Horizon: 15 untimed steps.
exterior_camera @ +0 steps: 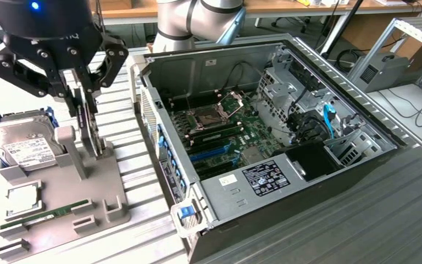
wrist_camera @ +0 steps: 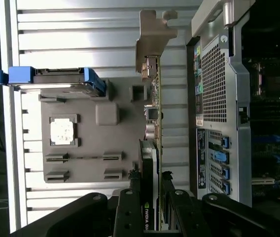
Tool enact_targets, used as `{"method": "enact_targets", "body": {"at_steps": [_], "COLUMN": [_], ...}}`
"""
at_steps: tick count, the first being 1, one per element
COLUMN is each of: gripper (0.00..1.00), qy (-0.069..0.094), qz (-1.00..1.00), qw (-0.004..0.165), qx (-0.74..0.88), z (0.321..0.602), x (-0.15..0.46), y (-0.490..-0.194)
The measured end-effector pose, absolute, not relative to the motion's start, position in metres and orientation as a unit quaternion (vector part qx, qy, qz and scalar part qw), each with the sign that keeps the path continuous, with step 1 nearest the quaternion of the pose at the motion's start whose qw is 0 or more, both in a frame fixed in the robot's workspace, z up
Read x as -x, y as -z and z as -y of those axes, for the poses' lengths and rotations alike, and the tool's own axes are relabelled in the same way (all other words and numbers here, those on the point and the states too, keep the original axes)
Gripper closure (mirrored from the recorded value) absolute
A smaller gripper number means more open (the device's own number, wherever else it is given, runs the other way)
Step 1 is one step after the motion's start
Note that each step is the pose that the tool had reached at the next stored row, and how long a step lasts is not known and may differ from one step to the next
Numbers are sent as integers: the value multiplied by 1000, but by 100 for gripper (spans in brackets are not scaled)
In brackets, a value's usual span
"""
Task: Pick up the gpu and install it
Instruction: 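Pick up the gpu and move the gpu toward the slot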
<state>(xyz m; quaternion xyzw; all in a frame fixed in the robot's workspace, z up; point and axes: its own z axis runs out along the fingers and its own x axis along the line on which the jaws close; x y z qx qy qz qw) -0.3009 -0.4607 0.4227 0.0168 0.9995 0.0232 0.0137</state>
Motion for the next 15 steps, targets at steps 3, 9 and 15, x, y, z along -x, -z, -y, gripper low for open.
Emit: {"method": "enact_targets", "body": {"at_steps": [3,9,15], "gripper": [73,73,73], "qy": [-23,-23,-23], "qz": [-999,-999,-999], "qw": [14,14,14], "qx": [-17,-17,-17], "z": [461,461,461], "x": [301,301,274], "y": [-432,-445,-448]}}
